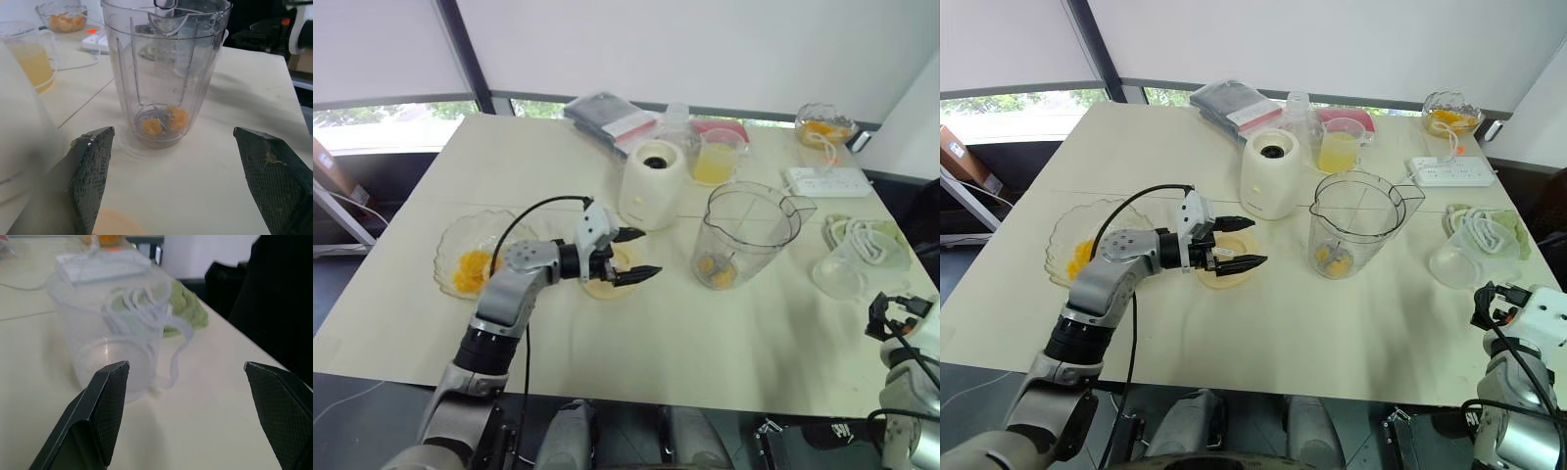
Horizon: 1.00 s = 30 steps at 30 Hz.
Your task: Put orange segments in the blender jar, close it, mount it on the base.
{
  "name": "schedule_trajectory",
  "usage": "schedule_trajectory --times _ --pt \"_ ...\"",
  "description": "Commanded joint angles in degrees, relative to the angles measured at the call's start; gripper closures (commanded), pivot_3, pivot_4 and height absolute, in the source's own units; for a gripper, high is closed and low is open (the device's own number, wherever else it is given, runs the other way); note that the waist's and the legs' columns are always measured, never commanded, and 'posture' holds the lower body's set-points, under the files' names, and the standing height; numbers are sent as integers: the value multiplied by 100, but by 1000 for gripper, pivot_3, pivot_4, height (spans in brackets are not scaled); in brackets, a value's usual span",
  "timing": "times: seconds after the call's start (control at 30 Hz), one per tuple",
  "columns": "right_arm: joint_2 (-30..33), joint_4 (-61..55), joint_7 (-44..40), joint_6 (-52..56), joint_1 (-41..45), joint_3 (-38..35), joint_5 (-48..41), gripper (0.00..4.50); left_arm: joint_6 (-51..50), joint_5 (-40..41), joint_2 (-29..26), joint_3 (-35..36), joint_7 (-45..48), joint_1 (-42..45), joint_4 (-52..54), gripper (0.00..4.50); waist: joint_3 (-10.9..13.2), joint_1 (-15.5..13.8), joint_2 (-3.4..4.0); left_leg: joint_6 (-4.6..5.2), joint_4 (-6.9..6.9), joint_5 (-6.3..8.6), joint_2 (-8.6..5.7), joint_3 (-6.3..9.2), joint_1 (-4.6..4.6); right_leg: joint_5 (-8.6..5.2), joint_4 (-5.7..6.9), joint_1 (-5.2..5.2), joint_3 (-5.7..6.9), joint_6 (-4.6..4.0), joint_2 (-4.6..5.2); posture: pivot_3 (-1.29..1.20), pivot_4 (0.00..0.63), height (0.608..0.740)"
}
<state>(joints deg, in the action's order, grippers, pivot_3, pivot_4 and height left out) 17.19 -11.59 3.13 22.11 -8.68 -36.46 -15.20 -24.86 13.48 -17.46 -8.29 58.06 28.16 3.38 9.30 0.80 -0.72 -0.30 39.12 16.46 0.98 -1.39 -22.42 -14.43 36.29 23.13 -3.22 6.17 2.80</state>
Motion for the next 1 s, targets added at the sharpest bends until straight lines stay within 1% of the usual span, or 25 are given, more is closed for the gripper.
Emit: schedule_trajectory --times 0.03,0.33,0.57,0.8,1.0 --pt "122 233 113 -177 159 -152 91 587 -20 119 -46 -28 -171 -16 276 443 0 8 4 0 0 0 0 0 0 0 -1 0 0 0 0 0 150 740" --pt "254 1215 140 -472 774 -128 71 587 -54 178 -97 -26 -471 -75 371 443 1 32 12 0 -1 0 0 0 1 0 -1 1 -3 1 -5 0 150 740" --pt "334 1695 177 -661 1128 -112 81 587 -54 221 -140 -62 -582 -113 438 443 3 35 14 0 -3 0 1 -1 -1 0 -5 2 -5 1 -4 0 150 740" --pt "564 2267 158 -915 1449 -118 88 587 211 84 -274 -241 -598 -176 501 443 4 39 16 0 -5 0 1 -4 -1 0 -10 2 -9 1 -4 0 150 740" --pt "717 2759 191 -1099 1747 -123 44 587 314 69 -300 -245 -659 -143 436 443 6 54 16 0 -6 0 1 -6 -1 0 -12 2 -12 1 -5 0 150 740"
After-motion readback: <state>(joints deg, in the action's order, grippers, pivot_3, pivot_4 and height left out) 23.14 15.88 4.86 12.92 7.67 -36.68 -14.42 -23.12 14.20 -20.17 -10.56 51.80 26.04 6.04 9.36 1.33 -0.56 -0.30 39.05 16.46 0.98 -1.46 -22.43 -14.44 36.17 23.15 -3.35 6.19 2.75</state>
